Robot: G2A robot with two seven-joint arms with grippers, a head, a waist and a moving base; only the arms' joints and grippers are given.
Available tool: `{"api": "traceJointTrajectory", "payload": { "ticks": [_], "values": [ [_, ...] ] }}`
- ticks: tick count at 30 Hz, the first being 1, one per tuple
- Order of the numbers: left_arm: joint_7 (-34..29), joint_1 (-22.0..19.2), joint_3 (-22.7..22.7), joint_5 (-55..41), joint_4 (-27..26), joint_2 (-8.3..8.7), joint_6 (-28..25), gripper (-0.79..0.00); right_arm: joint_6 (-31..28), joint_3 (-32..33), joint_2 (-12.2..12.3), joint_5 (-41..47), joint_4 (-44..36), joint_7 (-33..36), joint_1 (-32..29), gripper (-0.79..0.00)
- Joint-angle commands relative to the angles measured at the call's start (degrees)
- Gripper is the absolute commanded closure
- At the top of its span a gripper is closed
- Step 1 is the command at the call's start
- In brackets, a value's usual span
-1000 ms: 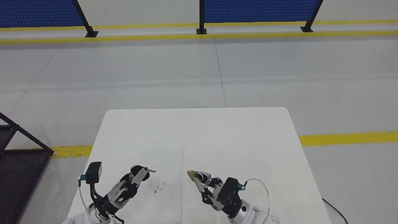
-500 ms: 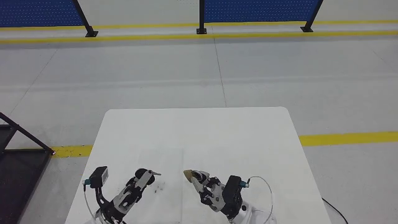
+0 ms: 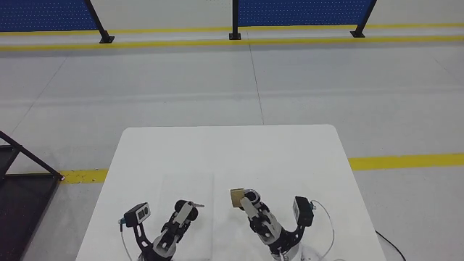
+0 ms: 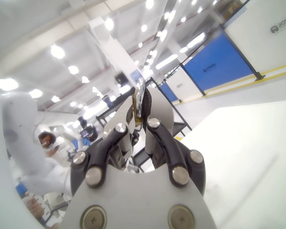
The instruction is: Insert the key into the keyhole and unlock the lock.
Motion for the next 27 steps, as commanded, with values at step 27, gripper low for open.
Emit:
{"api": "traceJointTrajectory", "payload": {
  "ticks": [27],
  "values": [
    [20.2,-6.0,8.1,19.9,6.7,-2.99,0.0,0.0,3.4,-3.0,-1.5,-2.8,1.4,-1.7,1.0,0.0]
  ]
}}
